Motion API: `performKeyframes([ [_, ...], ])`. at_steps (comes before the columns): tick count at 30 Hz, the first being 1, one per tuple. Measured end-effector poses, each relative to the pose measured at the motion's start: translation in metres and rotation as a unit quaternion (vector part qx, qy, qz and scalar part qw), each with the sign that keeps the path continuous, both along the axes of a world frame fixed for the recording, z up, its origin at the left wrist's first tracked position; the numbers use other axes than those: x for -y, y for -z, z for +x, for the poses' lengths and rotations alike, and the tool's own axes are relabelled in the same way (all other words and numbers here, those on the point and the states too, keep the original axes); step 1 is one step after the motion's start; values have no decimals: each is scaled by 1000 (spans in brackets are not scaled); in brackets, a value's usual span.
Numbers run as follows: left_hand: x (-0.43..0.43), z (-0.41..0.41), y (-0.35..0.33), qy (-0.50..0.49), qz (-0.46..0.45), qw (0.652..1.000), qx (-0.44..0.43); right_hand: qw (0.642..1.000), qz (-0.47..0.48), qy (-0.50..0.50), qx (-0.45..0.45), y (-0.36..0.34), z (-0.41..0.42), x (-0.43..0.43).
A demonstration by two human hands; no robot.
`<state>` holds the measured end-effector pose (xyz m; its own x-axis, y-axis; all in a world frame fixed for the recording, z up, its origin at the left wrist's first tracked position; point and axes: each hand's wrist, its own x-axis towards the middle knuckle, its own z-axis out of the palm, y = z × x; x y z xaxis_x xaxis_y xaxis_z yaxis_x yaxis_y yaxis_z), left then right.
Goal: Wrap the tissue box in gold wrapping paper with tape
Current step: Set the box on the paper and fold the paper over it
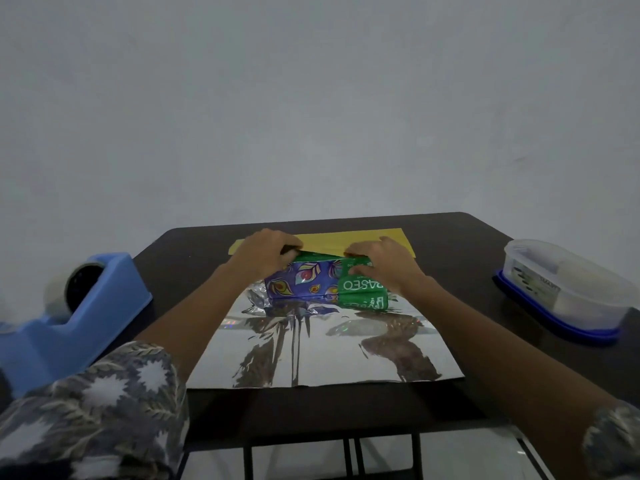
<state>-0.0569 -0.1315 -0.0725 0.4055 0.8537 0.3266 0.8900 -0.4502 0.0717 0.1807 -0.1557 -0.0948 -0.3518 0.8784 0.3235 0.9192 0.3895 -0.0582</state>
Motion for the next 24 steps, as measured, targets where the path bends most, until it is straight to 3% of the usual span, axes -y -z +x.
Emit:
performKeyframes([
  [4, 10, -6, 8, 43, -73, 996, 23, 1000, 17, 6, -2, 5, 0, 0],
  [7, 14, -13, 13, 17, -85, 994, 71, 1000, 19, 10, -12, 5, -1, 3],
  [11, 12, -22, 18, -5, -91, 995, 30, 996, 7, 1, -93, 12, 1, 1],
  [16, 7, -25, 15, 0, -83, 996, 21, 995, 78, -1, -67, 23, 4, 5],
  [19, 8, -25, 14, 0, -81, 997, 12, 976, 92, 96, -174, 30, -1, 14],
  [22, 11, -18, 12, -26, -31, 999, -9, 927, -22, 224, -300, 39, -13, 28],
  [24, 13, -6, 10, -40, 15, 999, -25, 917, -64, 256, -299, 46, -17, 34],
])
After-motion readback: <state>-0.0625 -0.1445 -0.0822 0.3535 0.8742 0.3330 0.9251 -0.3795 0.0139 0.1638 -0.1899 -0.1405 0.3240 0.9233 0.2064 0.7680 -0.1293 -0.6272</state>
